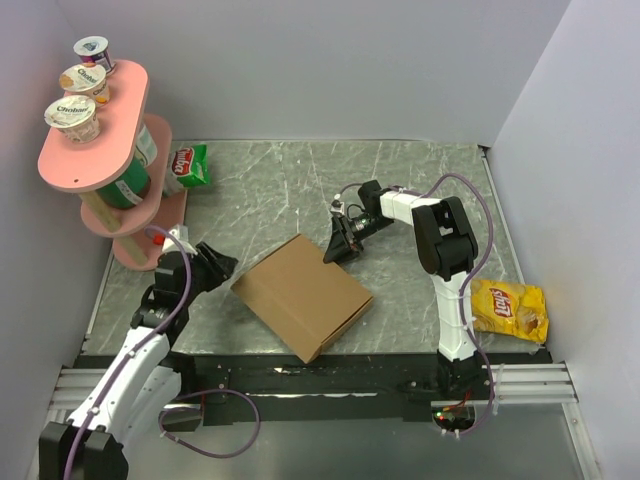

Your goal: Fold the paper box

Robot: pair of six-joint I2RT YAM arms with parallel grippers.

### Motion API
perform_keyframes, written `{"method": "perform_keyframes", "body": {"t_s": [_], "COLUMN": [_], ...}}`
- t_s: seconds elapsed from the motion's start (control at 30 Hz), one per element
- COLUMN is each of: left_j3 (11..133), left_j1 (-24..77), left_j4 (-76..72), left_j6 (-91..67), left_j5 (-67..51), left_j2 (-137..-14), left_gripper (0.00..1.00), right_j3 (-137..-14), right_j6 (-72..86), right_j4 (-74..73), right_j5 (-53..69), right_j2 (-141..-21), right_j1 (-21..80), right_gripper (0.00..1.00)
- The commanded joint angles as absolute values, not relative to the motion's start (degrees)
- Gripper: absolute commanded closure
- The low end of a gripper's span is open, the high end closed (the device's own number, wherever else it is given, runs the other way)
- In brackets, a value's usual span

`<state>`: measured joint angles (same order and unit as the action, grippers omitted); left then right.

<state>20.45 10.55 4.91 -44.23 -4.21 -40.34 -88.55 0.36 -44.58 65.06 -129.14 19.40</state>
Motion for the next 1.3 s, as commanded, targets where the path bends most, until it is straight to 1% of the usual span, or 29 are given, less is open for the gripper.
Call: {"method": "perform_keyframes", "body": {"t_s": [0.0,0.1,0.23,0.4,0.5,0.67,0.77,0.93,1.07,1.1,1.27], "left_j3": [18.8,18.8,17.4,17.5,15.6,12.0,12.1,7.6,1.3,0.8,0.3], "left_j1": [10.5,10.5,10.8,11.8,12.7,14.4,15.1,15.1,15.2,15.3,16.3], "left_j4": [8.7,12.2,12.6,10.8,4.8,-5.1,-6.1,-10.6,-22.5,-26.8,-36.1], "left_j6": [-46.7,-46.9,-48.7,-48.7,-50.4,-52.6,-52.1,-52.6,-55.9,-55.8,-54.9], "left_j5": [-6.3,-6.2,-8.9,-13.0,-16.4,-17.1,-16.6,-16.7,-18.9,-19.3,-19.8], "left_j2": [-36.9,-34.6,-32.3,-34.9,-39.5,-46.0,-47.8,-46.6,-47.9,-48.7,-55.7], "left_gripper": [0.54,0.58,0.60,0.59,0.60,0.59,0.59,0.55,0.54,0.53,0.52], "right_j3": [-86.8,-86.9,-87.2,-86.6,-86.0,-84.9,-84.7,-84.1,-83.8,-83.8,-83.3], "right_j6": [-0.6,-0.3,-0.1,-0.2,-0.2,1.3,1.6,2.1,2.3,2.4,3.0], "right_j4": [-39.6,-39.3,-39.4,-39.1,-38.8,-37.6,-37.4,-36.6,-36.3,-36.3,-35.3], "right_j5": [54.4,54.1,53.3,52.5,52.6,52.6,52.1,51.6,51.3,51.3,51.2], "right_j2": [-130.4,-130.1,-129.6,-128.8,-128.8,-128.2,-128.4,-128.5,-128.7,-128.8,-129.2], "right_j1": [19.3,19.4,19.4,19.4,19.6,19.8,19.9,20.1,20.3,20.3,20.8], "right_gripper": [0.67,0.67,0.66,0.66,0.66,0.66,0.67,0.67,0.67,0.66,0.67]}}
